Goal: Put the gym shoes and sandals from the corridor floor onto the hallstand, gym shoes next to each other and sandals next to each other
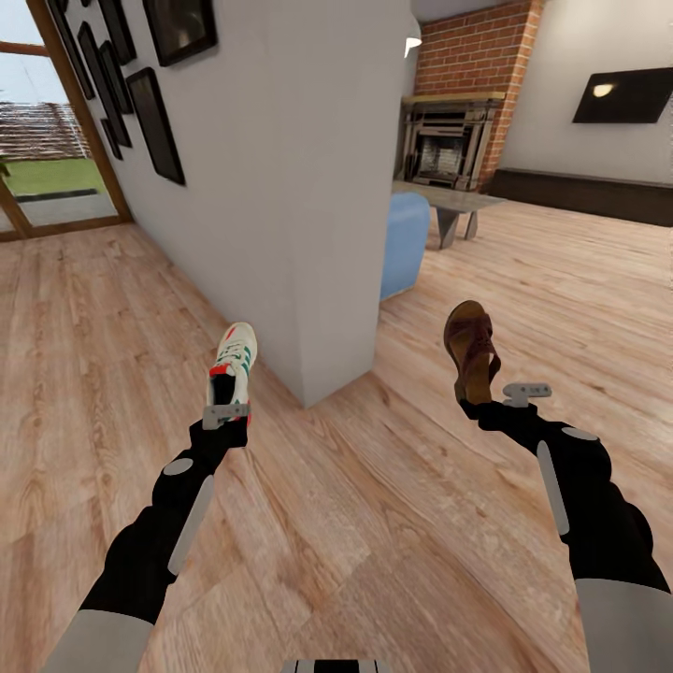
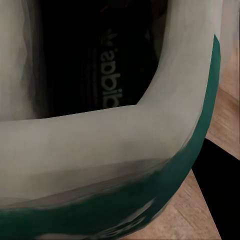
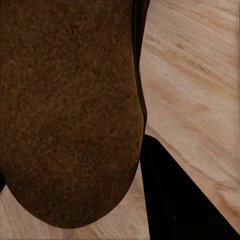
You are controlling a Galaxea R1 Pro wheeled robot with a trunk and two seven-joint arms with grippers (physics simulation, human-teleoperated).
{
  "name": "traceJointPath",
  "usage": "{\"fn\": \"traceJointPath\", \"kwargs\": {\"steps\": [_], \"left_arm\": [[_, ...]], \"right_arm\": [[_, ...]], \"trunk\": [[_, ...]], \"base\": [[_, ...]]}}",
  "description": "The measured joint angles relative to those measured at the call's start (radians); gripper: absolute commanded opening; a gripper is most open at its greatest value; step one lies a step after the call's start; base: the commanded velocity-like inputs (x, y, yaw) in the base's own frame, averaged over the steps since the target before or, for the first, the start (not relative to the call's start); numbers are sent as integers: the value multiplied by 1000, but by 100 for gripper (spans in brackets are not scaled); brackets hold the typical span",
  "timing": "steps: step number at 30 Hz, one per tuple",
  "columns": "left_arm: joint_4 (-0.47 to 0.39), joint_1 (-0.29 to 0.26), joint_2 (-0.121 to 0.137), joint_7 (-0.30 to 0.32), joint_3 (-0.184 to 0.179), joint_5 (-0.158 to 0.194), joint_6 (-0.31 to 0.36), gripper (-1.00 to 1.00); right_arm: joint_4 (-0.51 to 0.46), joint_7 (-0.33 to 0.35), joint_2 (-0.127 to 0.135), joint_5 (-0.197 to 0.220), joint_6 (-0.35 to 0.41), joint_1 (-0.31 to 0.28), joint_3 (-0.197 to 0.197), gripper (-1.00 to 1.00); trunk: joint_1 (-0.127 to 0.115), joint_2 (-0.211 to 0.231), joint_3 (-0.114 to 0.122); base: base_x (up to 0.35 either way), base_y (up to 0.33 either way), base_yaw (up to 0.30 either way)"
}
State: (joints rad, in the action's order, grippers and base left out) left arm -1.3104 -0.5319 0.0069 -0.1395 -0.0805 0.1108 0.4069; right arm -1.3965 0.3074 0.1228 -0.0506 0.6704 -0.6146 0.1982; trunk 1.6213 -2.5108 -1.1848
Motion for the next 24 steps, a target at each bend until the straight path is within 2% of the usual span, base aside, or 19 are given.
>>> {"fn": "traceJointPath", "kwargs": {"steps": [13,24], "left_arm": [[0,0,0,0,0,0,0,-100],[0,0,0,0,0,0,0,-100]], "right_arm": [[0,0,0,-1,0,0,0,-100],[0,0,0,0,0,0,0,-100]], "trunk": [[0,0,22],[-5,3,82]], "base": [[0,0,0],[0,0,0]]}}
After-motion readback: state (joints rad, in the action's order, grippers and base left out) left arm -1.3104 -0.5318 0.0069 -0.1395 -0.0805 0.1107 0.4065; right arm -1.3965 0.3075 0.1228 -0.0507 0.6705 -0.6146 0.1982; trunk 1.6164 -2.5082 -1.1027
